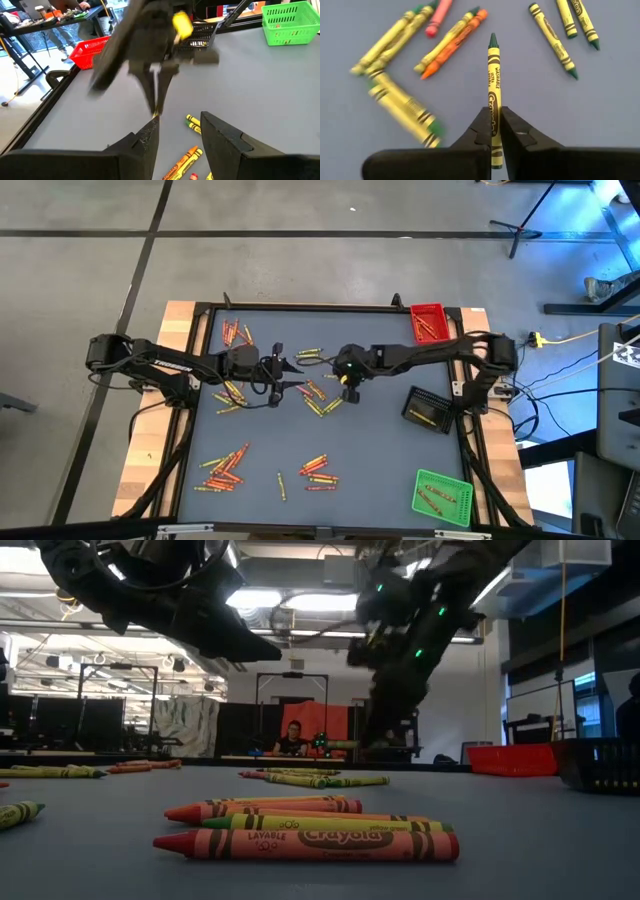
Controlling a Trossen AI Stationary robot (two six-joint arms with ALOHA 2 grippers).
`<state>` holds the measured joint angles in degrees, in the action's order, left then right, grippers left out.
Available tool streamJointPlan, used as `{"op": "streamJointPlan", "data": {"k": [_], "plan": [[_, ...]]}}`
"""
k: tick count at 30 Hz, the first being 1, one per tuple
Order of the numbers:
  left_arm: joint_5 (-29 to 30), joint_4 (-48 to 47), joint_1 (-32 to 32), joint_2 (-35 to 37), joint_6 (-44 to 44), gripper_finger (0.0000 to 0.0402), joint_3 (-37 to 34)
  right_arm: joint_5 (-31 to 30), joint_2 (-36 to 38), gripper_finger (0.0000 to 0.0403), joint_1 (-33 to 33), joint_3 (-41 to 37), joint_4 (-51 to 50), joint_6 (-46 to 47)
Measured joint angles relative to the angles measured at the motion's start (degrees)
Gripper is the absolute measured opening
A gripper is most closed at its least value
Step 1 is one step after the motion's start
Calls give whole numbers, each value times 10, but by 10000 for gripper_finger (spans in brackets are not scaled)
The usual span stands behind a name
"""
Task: Sort crayons
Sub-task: Put the green crayon into the black basket
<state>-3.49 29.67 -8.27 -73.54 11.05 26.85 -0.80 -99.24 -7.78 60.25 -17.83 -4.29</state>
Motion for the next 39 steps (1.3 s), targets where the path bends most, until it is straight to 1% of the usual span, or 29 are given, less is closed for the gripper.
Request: {"op": "streamJointPlan", "data": {"k": [5, 12, 14, 20, 24, 28, 33, 39], "plan": [[0, 0, 0, 0, 0, 127, 0, 3, 83, 18, 29, 0, -104, 32], [0, 4, 0, 0, 0, 127, 1, -1, 200, 23, 81, 0, -247, 122], [0, 4, 0, 0, 0, 127, 1, -7, 229, 23, 100, 0, -284, 154], [0, 4, 0, 0, 0, 127, 1, -54, 302, 23, 159, 0, -404, 266], [0, 4, 0, 0, 0, 127, 1, -58, 331, 23, 208, -3, -480, 366], [0, 4, 0, 0, 0, 127, 1, -62, 360, 24, 262, -41, -498, 445], [0, 4, 0, 0, 0, 127, 1, -69, 396, 24, 306, -114, -497, 524], [0, 8, 0, 0, 0, 127, 1, -71, 421, 24, 331, -186, -494, 569]]}}
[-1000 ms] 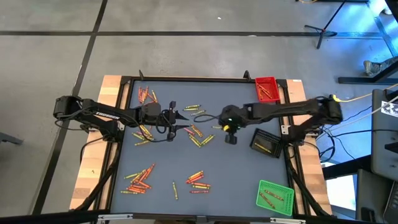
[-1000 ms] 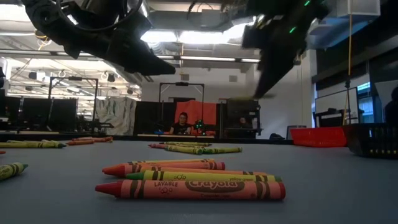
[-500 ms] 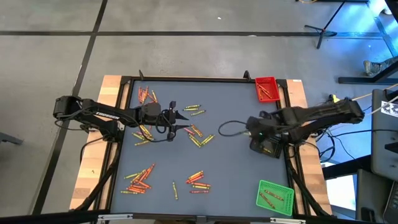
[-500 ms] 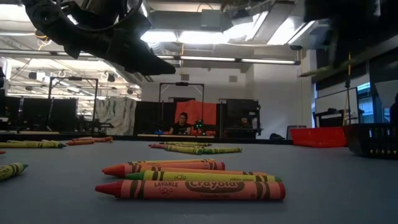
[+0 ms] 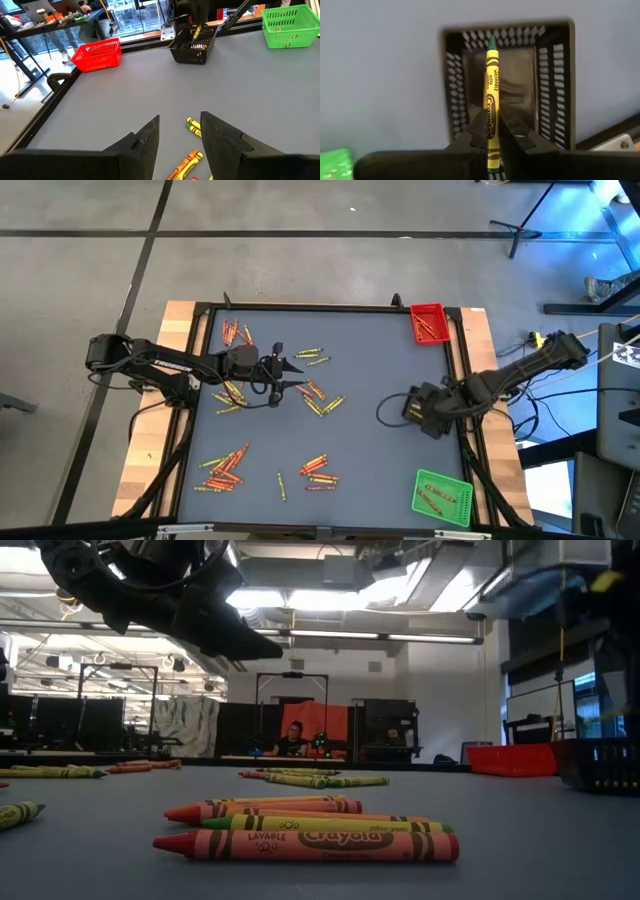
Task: Sort crayons
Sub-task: Put the green crayon into the black basket
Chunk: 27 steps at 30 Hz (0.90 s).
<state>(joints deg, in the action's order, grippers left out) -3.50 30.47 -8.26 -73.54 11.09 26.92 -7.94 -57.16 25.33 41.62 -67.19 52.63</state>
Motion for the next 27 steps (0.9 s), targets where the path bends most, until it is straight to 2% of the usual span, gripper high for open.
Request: {"op": "streamJointPlan", "data": {"k": [6, 12, 15, 20, 23, 27], "plan": [[0, 3, 0, 0, 0, 127, 0, 9, 0, 24, -2, -25, 3, 3], [0, 3, 0, 0, 0, 127, 0, -10, 0, 30, -2, -28, 1, 33], [0, 3, 0, 0, 0, 127, 0, -10, -1, 61, -2, -28, 0, 46], [0, 3, 0, 0, 0, 127, 0, -5, -1, 136, -2, -25, -3, 36], [0, 5, 0, 0, 0, 127, 0, -9, -1, 168, -2, -3, -2, 26], [0, 6, 0, 0, 0, 127, 0, -80, -1, 186, -2, 44, 25, 13]]}}
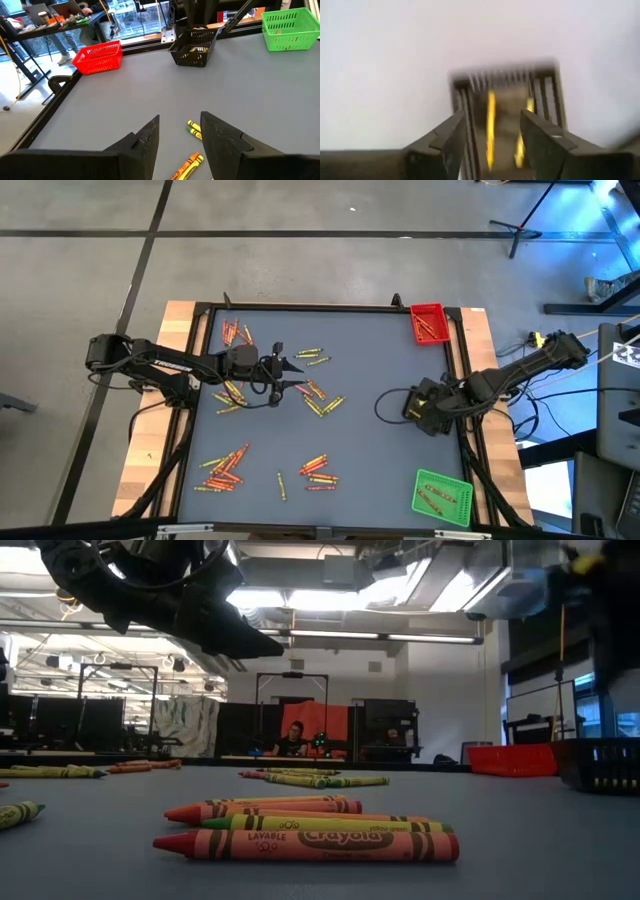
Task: Sort crayons
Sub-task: Put the green crayon into the black basket
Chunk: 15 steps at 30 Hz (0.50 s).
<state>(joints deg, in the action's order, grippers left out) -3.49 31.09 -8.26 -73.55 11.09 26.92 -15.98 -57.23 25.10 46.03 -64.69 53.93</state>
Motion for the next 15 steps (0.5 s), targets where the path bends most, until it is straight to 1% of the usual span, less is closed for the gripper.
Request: {"op": "streamJointPlan", "data": {"k": [3, 6, 8, 12, 15], "plan": [[0, 0, 0, 0, 0, 127, 0, -75, 0, 188, 0, 19, 60, -59], [7, 0, 0, 0, 0, 127, 0, -150, -4, 188, -4, 18, 132, -132], [21, 0, 0, 0, 0, 127, 0, -173, -12, 188, -22, 14, 171, -175], [24, 4, 0, 0, 0, 127, 0, -163, -45, 189, -76, 11, 225, -255], [24, 4, 0, 0, 0, 127, 0, -114, -79, 189, -125, 10, 265, -315]]}}
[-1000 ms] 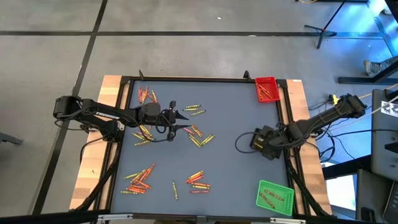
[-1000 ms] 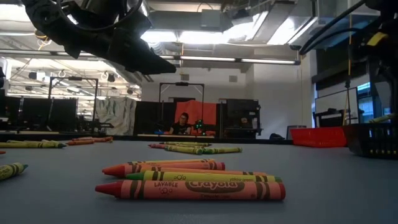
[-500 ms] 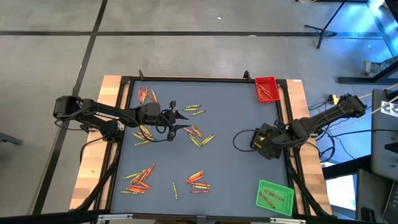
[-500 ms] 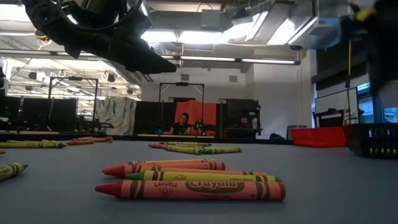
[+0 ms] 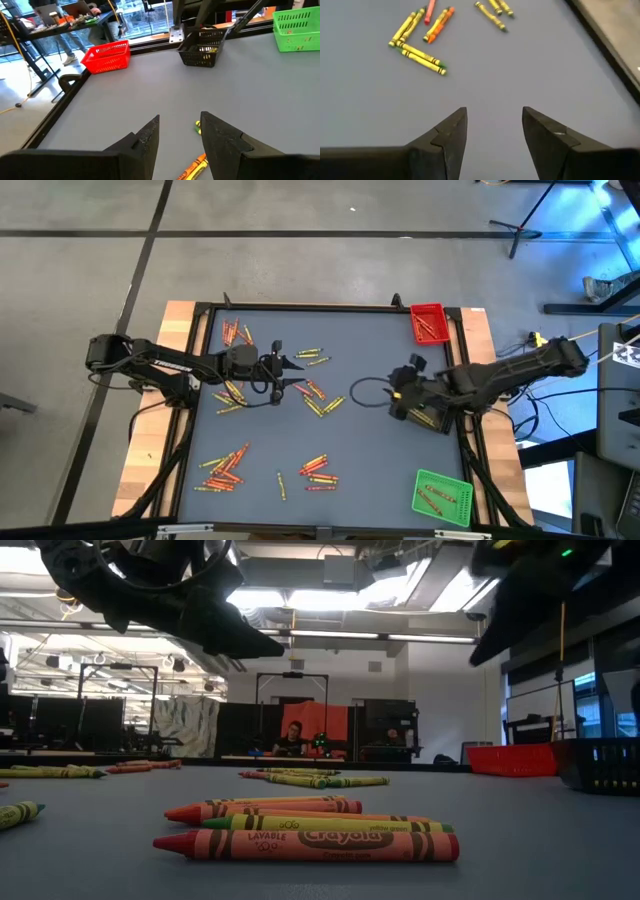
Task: Sort crayons
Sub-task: Put the green crayon into the black basket
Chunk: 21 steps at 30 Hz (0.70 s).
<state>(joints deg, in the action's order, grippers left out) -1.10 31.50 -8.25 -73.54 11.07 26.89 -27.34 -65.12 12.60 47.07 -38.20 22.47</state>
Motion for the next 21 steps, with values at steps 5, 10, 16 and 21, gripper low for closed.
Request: {"op": "streamJointPlan", "data": {"k": [5, 10, 16, 21], "plan": [[0, 1, 0, 0, 0, 127, 0, 115, -68, 189, -62, 0, 96, -110], [0, 1, 0, 0, 0, 127, 0, 216, -139, 189, -96, 0, 189, -189], [0, 4, 0, 0, 0, 127, -1, 235, -200, 189, -136, 0, 303, -231], [0, 6, 0, 0, 0, 127, -1, 235, -240, 189, -197, 0, 373, -253]]}}
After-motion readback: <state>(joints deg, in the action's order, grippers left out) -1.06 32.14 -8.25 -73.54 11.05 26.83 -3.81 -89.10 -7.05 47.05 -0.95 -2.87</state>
